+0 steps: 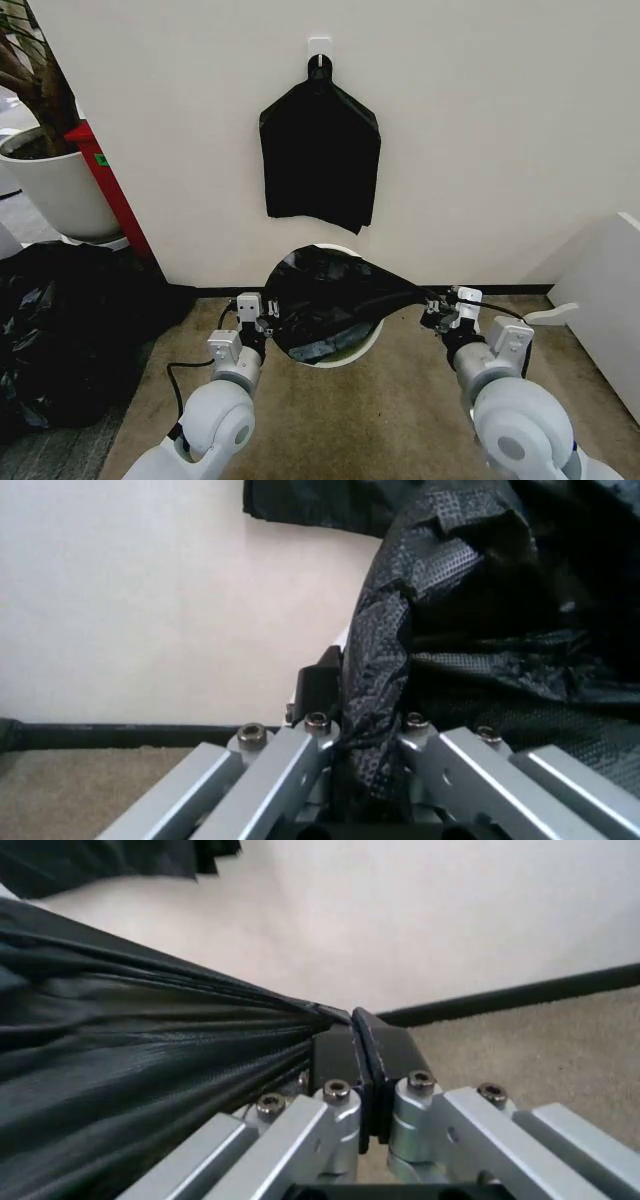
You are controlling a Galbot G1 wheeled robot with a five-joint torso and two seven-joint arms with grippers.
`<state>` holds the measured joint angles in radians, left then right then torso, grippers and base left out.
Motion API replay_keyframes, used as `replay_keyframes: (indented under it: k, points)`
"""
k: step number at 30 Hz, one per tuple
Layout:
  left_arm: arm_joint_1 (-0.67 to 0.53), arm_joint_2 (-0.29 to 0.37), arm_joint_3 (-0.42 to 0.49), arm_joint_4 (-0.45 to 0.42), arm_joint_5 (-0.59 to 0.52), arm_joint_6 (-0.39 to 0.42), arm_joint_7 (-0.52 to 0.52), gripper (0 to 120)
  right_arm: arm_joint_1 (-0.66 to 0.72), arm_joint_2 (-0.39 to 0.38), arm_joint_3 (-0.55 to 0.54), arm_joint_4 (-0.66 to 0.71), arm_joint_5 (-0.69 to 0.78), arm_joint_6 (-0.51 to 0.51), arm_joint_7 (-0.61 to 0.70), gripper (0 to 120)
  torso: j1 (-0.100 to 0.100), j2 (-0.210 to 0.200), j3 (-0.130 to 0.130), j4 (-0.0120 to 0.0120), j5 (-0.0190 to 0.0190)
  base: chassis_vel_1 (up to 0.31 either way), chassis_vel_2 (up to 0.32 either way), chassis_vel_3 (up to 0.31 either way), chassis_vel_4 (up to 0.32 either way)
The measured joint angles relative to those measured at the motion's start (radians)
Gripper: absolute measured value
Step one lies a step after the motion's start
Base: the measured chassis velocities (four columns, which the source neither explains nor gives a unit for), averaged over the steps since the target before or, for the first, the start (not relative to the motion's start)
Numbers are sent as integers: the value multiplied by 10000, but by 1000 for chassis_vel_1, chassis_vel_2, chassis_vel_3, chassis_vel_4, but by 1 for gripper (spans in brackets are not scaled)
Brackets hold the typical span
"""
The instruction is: Place the garbage bag over the trash bin.
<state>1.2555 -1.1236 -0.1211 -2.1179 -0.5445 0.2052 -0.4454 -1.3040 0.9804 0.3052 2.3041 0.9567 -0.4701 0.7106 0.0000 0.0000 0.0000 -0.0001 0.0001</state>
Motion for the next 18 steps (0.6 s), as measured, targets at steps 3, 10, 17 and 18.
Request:
replay_keyframes:
  k: [3,10,17,18]
  points:
    - [61,1,0,-79,0,-44,64,2,212,-109,-27,-558,136,-121,-416,0,0,0,0,1,0,0,0,0,0]
    - [252,31,-40,-229,5,-254,305,2,655,-465,-144,-1842,-46,-48,-2558,0,0,0,0,1,0,0,0,0,0]
    - [247,-29,-47,-197,6,-300,374,2,540,-430,-149,-1630,-485,135,-2499,3,0,0,0,2,1,0,0,0,0]
    - [232,-41,-46,-175,6,-300,366,2,488,-430,-112,-1533,-522,150,-2406,4,0,0,0,2,1,0,0,0,0]
